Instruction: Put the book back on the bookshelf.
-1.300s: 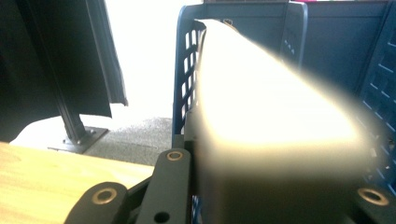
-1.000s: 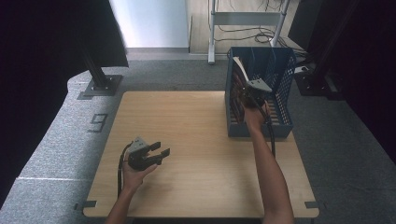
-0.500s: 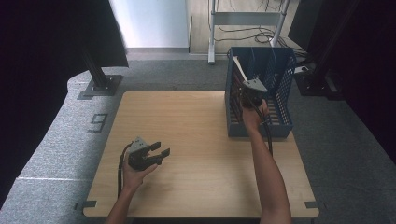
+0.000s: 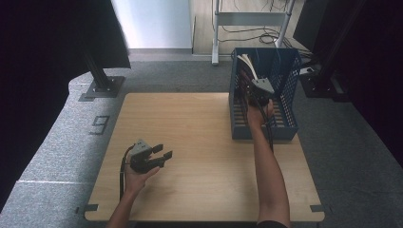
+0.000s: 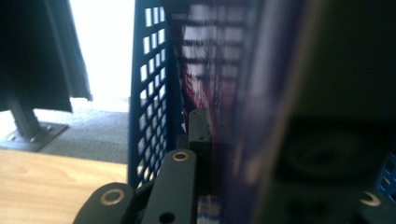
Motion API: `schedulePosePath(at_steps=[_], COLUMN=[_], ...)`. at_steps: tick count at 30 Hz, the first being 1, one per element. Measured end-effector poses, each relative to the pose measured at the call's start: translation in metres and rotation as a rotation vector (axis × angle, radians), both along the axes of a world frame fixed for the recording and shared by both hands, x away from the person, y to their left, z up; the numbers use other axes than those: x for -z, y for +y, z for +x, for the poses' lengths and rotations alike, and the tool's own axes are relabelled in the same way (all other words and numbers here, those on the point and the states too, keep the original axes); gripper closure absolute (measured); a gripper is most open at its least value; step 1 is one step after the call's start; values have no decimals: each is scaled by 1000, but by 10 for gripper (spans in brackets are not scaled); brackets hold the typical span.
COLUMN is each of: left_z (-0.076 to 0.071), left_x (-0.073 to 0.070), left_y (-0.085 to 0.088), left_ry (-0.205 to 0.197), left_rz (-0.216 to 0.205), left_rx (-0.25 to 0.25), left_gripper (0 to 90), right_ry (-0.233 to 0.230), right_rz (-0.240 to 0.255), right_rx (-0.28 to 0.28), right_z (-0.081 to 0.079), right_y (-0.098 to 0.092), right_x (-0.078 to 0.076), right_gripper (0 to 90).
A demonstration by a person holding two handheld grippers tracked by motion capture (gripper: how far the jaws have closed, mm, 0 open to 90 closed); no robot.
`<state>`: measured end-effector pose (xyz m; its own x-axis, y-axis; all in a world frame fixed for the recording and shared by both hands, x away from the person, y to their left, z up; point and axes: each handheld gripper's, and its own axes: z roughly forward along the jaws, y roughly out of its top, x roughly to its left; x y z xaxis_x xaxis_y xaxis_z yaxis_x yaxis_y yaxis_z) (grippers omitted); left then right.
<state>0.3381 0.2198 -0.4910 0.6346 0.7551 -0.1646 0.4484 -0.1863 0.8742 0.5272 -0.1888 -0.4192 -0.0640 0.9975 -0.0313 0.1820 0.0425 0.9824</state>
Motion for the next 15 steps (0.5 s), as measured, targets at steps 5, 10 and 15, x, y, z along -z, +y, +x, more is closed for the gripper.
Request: schedulePosePath(at_steps=[5, 10, 15], left_z=[1, 1, -1], left_x=[1, 1, 0], left_y=[1, 0, -2], left_ry=[4, 1, -3], left_rz=[0, 1, -1], left_rx=[-1, 1, 4], left_gripper=[436, 436, 441], right_ry=[-18, -25, -60], right_rz=[31, 12, 5], right_rx=[15, -36, -124], right_z=[5, 5, 0], right_y=[1, 9, 19], right_x=[4, 5, -2], right_gripper=[817, 794, 699])
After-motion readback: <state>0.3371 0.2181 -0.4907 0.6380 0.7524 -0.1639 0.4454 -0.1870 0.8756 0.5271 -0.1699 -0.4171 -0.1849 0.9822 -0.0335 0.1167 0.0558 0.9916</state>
